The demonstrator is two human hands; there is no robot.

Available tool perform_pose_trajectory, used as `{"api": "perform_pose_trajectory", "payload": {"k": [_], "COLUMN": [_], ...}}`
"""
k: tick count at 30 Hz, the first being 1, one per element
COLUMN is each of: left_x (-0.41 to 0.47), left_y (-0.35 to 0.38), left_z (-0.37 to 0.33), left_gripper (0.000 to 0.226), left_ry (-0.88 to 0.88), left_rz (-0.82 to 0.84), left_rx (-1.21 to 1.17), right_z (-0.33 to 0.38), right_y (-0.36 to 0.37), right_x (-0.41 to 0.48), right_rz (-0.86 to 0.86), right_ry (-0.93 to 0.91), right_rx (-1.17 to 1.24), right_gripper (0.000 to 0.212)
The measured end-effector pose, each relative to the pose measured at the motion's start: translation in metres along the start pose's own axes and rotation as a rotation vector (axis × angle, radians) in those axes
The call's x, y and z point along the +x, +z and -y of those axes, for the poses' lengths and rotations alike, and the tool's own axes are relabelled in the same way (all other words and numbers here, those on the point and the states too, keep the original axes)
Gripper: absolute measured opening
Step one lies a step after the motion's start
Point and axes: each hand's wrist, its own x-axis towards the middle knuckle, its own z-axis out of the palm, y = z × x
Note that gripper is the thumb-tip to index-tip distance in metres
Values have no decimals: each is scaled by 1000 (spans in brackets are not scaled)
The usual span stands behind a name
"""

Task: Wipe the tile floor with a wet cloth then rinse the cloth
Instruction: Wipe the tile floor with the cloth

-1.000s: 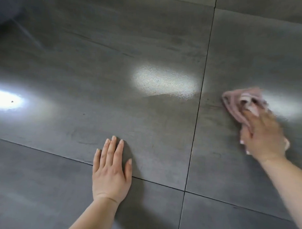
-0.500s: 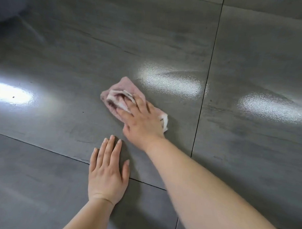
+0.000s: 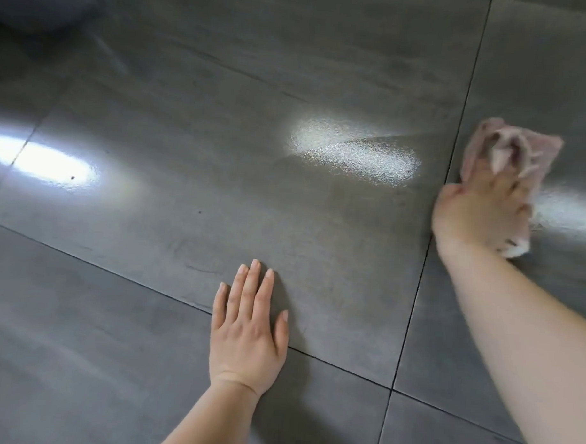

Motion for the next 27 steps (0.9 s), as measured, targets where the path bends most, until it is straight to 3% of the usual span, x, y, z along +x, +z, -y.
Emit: {"api": "perform_pose_trajectory", "payload": {"k": [3,5,6,8,11,14,16,18,21,22,24,27], "left_x": [0,1,1,1,0,-1,-1,-1,0,-1,-2,-2], "left_y": [-1,-3,-3,-4,-4,-3,-2,-2,-2,-2,-4,-6], "left_z": [-1,-1,-1,-1,-3,-3,-2,-3,-4,-4,-4,-6], "left_gripper": [58,59,59,60,58,46,50,51,51,52,52,53], "left_ry": [12,19,22,17,8,20,18,20,21,22,12,-8], "left_rz": [11,3,0,-1,4,-38,-49,-47,-36,-28,-11,17], "left_rx": [0,4,4,-9,-17,-16,-14,-1,-1,0,-12,-29], "right_z": [70,86,82,60,-4,-103,-154,-156,-86,-57,-19,-22], "right_y": [29,44,46,36,13,-19,-36,-33,-16,-10,13,42], "right_x": [-63,-99,-103,-81,-24,18,18,13,-10,-24,-62,-130], "right_rz": [218,362,323,237,107,74,56,4,-81,-36,69,-23], "right_ry": [-443,-778,-944,-1092,-957,-551,-243,-93,74,49,-190,-625], "right_rx": [-2,-10,-34,-85,-147,-233,-202,-100,-92,-85,-56,-70], "right_gripper": [79,68,58,51,51,54,65,67,71,75,73,61]}}
